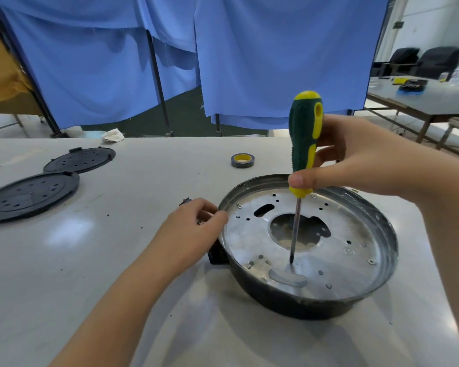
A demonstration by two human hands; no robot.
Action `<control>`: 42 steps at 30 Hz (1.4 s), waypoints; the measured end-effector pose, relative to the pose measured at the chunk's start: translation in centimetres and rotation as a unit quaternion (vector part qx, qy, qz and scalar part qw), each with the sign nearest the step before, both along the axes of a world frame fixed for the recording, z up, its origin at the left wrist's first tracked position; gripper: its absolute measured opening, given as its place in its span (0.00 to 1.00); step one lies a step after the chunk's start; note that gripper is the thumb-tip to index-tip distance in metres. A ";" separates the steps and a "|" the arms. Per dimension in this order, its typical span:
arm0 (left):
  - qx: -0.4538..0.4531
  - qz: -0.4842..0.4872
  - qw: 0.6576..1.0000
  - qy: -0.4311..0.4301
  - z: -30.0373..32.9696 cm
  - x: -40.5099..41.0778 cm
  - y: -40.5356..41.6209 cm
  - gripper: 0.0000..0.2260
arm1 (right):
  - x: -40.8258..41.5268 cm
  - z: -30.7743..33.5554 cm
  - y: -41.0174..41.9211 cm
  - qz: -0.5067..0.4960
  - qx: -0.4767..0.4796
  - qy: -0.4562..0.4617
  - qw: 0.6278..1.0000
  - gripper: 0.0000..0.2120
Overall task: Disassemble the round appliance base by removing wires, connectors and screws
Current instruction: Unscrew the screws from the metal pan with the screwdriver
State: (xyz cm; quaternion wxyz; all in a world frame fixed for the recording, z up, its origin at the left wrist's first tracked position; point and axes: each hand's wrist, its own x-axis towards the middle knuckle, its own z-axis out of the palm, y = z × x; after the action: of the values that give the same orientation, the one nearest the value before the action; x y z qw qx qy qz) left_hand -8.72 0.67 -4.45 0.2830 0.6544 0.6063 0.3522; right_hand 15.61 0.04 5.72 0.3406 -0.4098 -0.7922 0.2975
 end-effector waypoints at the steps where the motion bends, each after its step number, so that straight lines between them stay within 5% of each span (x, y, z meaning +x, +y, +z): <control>1: -0.018 -0.001 1.000 -0.001 0.6 0.4 -0.2 0.13 | 0.0 0.0 0.0 -0.002 0.002 0.000 1.000 0.22; 6: -0.110 -0.037 0.992 0.057 1.3 1.3 -0.6 0.18 | -0.1 0.1 -0.2 -0.002 0.005 0.002 1.000 0.21; 24: -0.120 -0.051 0.987 0.093 2.1 1.3 5.5 0.14 | 2.5 0.8 -0.6 0.006 -0.006 0.077 0.997 0.19; 42: -0.011 -0.056 0.993 0.100 0.8 1.7 5.7 0.27 | 0.9 0.8 -1.6 0.116 -0.067 0.063 0.989 0.13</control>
State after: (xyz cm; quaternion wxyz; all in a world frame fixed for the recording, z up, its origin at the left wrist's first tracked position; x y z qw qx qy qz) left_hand -7.03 6.34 -3.64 0.2477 0.7162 0.5975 0.2621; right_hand 16.49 -1.61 6.52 0.3246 -0.3171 -0.7900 0.4123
